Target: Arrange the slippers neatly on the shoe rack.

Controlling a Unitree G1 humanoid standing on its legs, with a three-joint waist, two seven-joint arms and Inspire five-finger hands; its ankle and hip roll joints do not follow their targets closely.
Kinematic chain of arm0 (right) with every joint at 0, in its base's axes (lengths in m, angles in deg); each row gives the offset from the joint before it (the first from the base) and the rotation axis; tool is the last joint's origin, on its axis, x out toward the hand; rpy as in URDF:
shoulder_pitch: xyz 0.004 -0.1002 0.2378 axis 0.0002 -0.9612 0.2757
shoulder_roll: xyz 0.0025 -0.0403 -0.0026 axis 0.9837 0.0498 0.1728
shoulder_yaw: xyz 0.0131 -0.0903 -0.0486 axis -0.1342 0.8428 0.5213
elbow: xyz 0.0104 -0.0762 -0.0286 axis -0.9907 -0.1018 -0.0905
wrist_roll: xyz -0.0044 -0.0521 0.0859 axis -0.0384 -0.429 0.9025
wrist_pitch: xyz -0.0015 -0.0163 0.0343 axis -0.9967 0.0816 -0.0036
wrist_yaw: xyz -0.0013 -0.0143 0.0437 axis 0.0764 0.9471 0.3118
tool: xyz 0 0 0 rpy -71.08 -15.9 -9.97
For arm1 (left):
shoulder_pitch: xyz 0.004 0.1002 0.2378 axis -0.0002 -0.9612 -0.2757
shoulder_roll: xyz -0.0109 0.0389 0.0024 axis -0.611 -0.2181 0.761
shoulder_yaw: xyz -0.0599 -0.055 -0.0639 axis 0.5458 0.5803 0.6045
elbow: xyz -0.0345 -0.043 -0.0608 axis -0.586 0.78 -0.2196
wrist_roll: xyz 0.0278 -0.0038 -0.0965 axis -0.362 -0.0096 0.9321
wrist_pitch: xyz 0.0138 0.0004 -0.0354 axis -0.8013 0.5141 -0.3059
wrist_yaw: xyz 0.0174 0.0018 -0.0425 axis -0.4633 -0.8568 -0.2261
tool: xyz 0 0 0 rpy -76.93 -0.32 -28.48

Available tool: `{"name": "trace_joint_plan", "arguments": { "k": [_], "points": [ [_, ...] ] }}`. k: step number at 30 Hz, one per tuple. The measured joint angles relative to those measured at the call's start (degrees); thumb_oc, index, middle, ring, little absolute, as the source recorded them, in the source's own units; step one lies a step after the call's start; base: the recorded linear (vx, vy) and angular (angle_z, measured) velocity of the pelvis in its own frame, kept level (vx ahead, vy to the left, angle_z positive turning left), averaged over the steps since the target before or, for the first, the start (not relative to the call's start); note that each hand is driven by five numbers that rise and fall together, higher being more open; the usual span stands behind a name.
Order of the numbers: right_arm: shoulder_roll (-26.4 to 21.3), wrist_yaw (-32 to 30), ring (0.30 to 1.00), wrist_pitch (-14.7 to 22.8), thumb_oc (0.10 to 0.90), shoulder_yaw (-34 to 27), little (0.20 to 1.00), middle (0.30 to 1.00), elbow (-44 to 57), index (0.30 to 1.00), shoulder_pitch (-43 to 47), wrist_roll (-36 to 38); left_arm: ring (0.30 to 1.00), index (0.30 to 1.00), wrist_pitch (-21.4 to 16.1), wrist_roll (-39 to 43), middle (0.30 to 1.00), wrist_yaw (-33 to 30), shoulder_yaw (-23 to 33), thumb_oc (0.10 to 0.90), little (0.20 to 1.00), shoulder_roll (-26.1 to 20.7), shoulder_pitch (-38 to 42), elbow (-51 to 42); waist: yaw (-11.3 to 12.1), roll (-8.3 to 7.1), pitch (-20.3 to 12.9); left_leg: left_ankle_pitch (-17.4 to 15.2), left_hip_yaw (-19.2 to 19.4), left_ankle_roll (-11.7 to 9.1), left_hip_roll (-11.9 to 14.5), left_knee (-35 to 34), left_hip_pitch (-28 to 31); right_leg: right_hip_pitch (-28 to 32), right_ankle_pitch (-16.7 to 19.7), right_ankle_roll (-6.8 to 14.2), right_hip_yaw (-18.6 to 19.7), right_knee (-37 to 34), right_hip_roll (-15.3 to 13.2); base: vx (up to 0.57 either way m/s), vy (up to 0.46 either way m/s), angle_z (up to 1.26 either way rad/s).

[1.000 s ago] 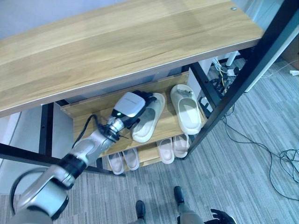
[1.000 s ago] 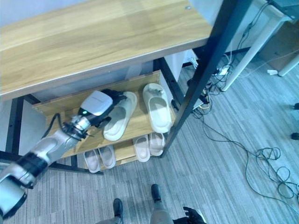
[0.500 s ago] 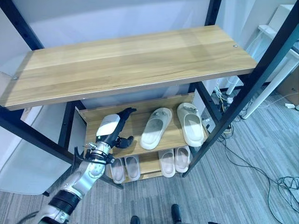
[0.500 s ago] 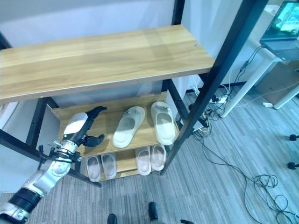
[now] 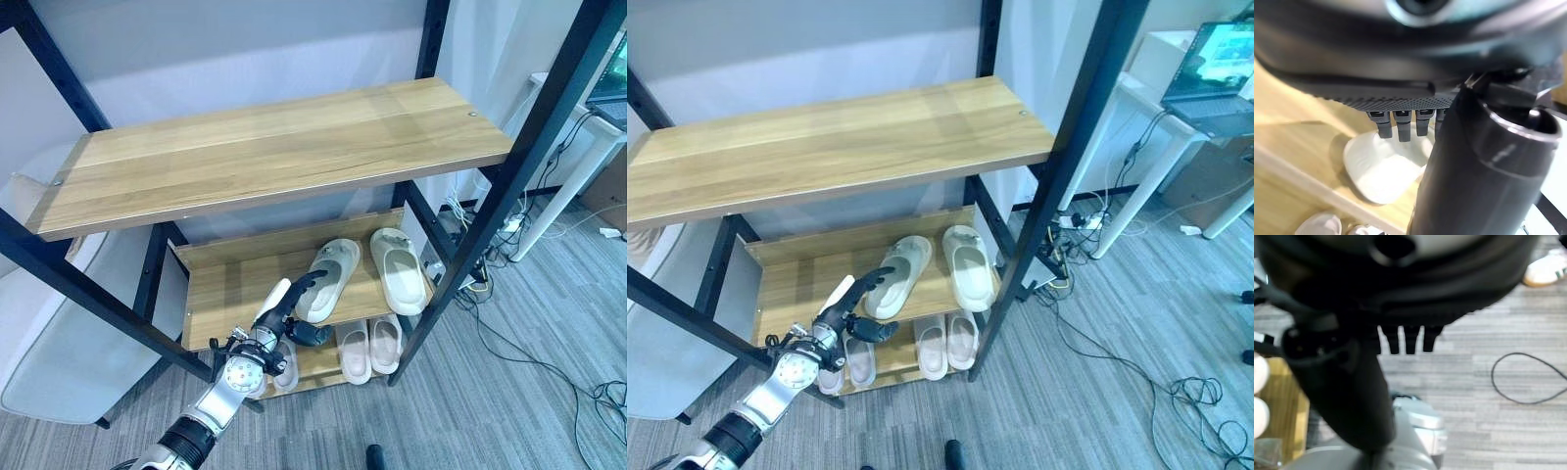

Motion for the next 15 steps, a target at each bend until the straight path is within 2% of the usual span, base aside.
{"name": "trace_joint_plan", "arguments": {
  "k": [12, 14, 15],
  "points": [
    [-0.1, 0.0, 0.900, -0.4, 0.800, 0.0, 0.900, 0.900, 0.0, 0.900, 0.0, 1.1, 0.900, 0.900, 0.3, 0.1, 0.900, 0.0, 0.6, 0.800, 0.900, -0.3, -0.3, -1.3, 0.4, 0.03, 0.0, 0.0, 0.1, 0.0, 0.0, 0.0, 0.1, 0.0, 0.0, 0.0, 0.1, 0.0, 0.0, 0.00, 0.000, 0.00],
    [-0.1, 0.0, 0.900, -0.5, 0.800, 0.0, 0.900, 0.900, 0.0, 0.900, -0.1, 1.3, 0.900, 0.900, 0.3, 2.6, 0.900, 0.0, 0.9, 0.800, 0.900, -0.2, -0.4, -1.6, 0.5, 0.01, 0.0, 0.0, 0.1, 0.0, 0.0, 0.0, 0.3, 0.2, 0.0, 0.0, 0.0, 0.0, 0.0, 0.00, 0.000, 0.00],
    [-0.1, 0.0, 0.900, -0.7, 0.800, -0.2, 0.900, 0.900, 0.0, 0.900, -0.3, 1.4, 0.900, 0.900, 0.5, 6.4, 0.900, 0.4, 1.9, 0.800, 0.900, -0.2, -1.5, -4.0, 0.6, -0.03, 0.1, -0.1, 0.1, 0.1, 0.0, 0.0, 0.5, 0.5, -0.1, 0.0, 0.0, 0.0, 0.0, 0.01, -0.004, 0.04]
  ]
}}
